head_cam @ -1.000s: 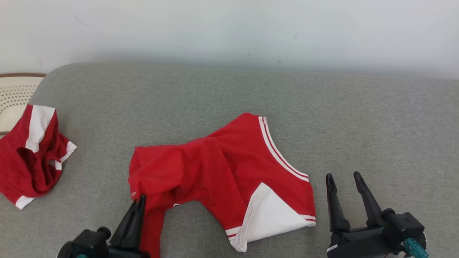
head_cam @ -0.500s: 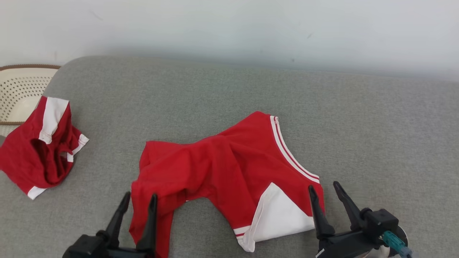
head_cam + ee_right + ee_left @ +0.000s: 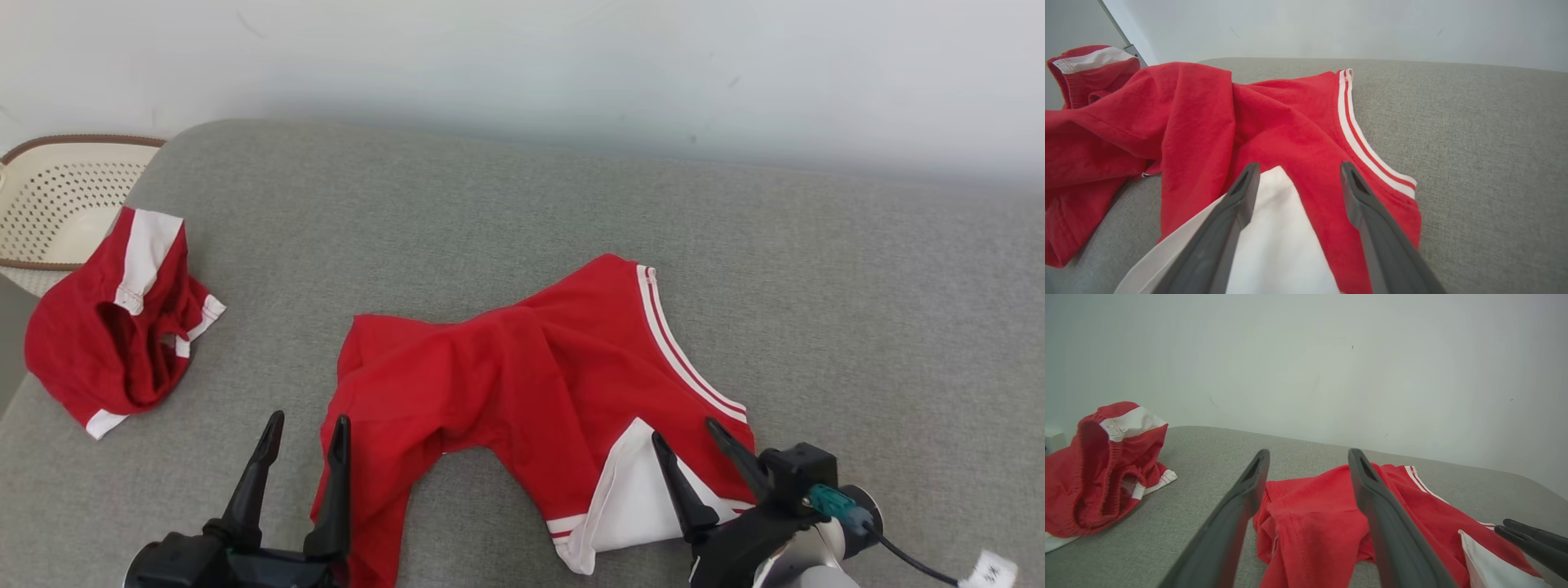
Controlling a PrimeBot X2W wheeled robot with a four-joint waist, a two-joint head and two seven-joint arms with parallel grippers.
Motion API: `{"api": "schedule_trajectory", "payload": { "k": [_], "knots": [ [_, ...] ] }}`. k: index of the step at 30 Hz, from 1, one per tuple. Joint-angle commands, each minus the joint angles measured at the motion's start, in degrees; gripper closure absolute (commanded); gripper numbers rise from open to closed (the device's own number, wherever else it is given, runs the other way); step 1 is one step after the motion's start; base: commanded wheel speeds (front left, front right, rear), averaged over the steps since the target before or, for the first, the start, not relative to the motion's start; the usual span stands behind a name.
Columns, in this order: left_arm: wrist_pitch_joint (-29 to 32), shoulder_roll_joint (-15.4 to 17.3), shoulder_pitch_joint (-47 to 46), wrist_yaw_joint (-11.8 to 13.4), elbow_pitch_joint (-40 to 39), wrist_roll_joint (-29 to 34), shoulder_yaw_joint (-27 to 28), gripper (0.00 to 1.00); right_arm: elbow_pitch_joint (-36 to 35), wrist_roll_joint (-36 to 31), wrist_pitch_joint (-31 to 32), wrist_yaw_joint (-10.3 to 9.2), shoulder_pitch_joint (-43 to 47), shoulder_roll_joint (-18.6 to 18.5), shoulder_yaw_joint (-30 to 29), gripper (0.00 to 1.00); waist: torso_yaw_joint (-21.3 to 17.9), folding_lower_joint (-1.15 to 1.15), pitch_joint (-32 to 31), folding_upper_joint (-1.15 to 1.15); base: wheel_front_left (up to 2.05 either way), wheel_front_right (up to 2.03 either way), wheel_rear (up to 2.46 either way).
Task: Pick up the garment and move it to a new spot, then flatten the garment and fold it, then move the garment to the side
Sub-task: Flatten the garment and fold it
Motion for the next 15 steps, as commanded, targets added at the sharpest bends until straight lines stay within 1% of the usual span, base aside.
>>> {"api": "schedule_trajectory", "payload": {
  "k": [1, 6, 13, 14, 15],
  "knots": [
    [-0.23, -0.08, 0.37, 0.25, 0.23, 0.30, -0.09, 0.00, 1.17, 0.76, 0.56, -0.03, -1.16, -0.59, 0.86, 0.00, 0.52, 0.00, -0.02, 0.00, 0.00, 0.00, 0.00],
    [-0.23, -0.09, 0.10, 0.77, 0.61, -0.74, -0.89, 0.00, 3.89, 1.96, 1.99, -0.04, -3.29, -1.20, 2.75, 0.00, 1.70, 0.00, -0.10, 0.00, 0.00, 0.00, 0.00],
    [-0.23, -0.10, 0.23, 1.42, 0.92, -1.50, -1.81, 0.00, 8.52, 4.44, 5.70, -0.03, -5.39, -2.47, 5.06, 0.00, 3.76, 0.00, -0.53, 0.00, 0.00, 0.00, 0.00],
    [-0.22, -0.09, 0.36, 1.45, 0.91, -1.59, -1.85, 0.00, 8.95, 4.80, 6.18, -0.04, -5.55, -2.56, 5.27, 0.05, 3.90, 0.00, -0.61, 0.00, 0.00, 0.00, 0.00],
    [-0.22, -0.09, 0.47, 1.58, 0.96, -1.65, -1.90, 0.00, 9.43, 5.04, 6.75, -0.04, -5.71, -2.76, 5.67, 0.22, 4.04, 0.00, -0.68, 0.00, 0.00, 0.00, 0.00]
  ]
}}
